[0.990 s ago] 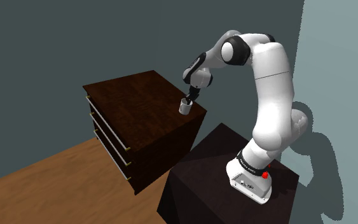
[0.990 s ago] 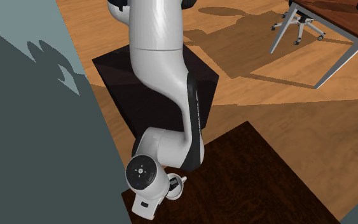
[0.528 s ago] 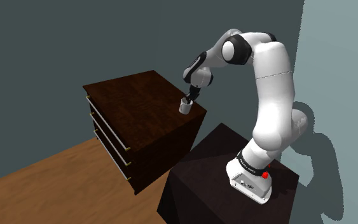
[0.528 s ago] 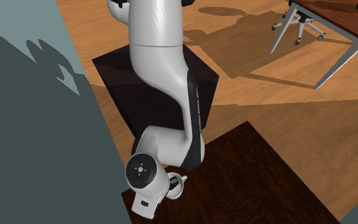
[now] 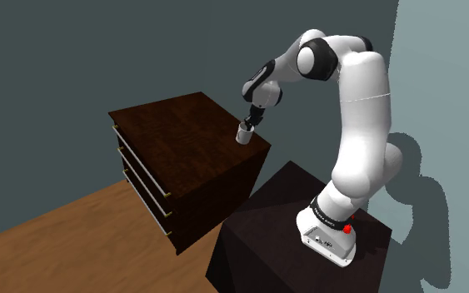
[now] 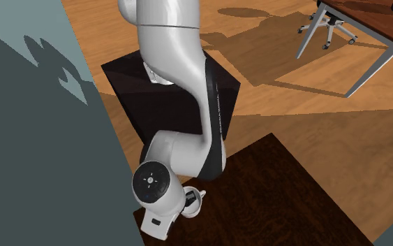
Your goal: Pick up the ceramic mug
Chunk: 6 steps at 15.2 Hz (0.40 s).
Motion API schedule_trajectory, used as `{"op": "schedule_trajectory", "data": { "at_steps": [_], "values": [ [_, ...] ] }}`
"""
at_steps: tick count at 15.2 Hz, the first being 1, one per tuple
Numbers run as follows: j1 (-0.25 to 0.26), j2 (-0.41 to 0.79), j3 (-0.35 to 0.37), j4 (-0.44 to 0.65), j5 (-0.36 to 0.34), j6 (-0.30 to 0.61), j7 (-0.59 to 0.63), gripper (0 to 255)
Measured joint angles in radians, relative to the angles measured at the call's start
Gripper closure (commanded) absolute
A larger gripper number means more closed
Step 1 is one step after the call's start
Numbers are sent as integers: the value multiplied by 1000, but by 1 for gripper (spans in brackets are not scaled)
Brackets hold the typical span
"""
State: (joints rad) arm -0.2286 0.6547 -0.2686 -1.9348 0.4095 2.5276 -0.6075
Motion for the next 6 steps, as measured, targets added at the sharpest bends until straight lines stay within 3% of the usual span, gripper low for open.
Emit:
{"op": "schedule_trajectory", "data": {
  "at_steps": [6],
  "values": [
    [16, -62, -25, -15, -27, -47, 20, 255]
  ]
}}
